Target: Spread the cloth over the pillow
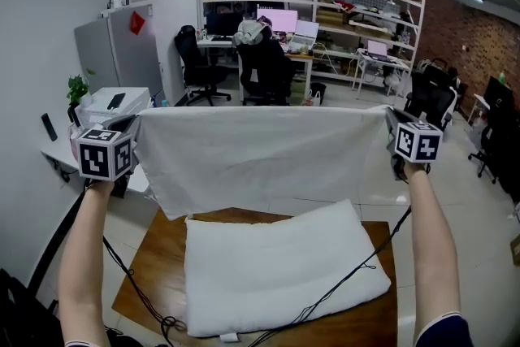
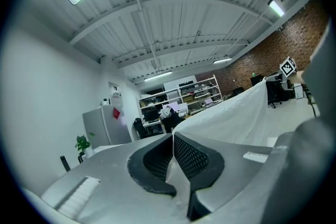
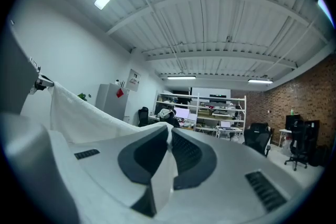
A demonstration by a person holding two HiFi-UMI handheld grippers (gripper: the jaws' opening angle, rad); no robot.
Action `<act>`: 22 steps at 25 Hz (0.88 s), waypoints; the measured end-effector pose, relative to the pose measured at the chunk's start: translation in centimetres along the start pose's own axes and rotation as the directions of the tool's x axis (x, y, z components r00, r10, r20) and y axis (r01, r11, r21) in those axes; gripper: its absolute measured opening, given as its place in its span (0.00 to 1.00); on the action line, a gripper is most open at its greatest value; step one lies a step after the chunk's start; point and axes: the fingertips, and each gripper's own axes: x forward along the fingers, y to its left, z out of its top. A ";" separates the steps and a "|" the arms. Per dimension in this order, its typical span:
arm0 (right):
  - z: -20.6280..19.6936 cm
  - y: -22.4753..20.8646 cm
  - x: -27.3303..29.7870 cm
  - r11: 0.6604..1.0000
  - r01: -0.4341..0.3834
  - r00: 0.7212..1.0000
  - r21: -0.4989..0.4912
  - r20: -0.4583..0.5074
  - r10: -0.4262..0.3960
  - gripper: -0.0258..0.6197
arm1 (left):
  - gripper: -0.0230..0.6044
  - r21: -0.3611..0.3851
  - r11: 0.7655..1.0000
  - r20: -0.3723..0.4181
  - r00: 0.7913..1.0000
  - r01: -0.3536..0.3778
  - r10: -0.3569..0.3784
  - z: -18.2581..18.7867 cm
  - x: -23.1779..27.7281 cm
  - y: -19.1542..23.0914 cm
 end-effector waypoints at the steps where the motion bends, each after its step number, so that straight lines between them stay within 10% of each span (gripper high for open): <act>1: -0.5 0.0 -0.1 1.000 -0.002 1.000 0.000 -0.006 0.002 0.08 | 0.06 0.004 1.000 -0.008 1.000 0.005 -0.005 -0.5 -0.2 -0.2; 22: -10.6 -0.8 -9.8 1.000 0.019 0.992 -0.001 -0.125 -0.019 0.08 | 0.06 0.011 0.990 -0.070 0.987 0.143 -0.142 -8.5 -8.9 -7.8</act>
